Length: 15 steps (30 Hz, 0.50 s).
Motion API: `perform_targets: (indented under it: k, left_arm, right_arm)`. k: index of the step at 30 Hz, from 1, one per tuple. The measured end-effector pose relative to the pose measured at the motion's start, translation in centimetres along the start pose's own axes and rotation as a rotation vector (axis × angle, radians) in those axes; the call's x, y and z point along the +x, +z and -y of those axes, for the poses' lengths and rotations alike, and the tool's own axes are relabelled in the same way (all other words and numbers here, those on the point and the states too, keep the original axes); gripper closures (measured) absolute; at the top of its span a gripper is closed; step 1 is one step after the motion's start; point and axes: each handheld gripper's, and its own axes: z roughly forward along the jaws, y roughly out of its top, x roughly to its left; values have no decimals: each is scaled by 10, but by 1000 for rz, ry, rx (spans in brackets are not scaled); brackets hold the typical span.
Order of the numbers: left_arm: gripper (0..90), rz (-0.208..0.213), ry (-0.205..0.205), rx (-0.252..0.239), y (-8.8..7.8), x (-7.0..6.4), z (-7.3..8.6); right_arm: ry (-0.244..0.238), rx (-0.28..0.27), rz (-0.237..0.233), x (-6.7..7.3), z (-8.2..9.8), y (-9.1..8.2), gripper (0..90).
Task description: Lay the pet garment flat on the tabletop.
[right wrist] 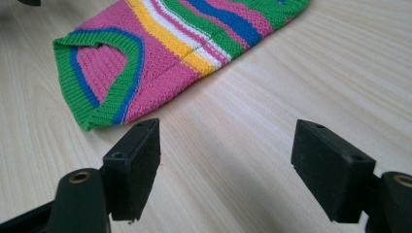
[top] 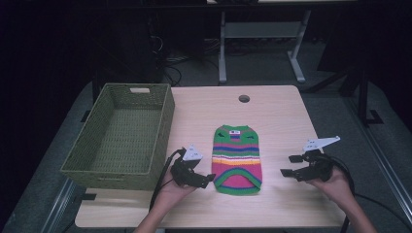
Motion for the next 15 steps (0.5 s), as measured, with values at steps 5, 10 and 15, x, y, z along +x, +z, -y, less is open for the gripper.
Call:
perform_targets:
  k: [5,10,15]
  left_arm:
    - [193,-9,18,-7,-6,-3,5]
    - [193,-16,29,-9,-11,-6,13]
    - [193,-8,17,-14,-16,-8,20]
  right_arm:
    - [8,-7,6,1,9,-5,257]
    - [21,-27,7,2,20,-10,257]
    - [46,-42,14,4,33,-13,257]
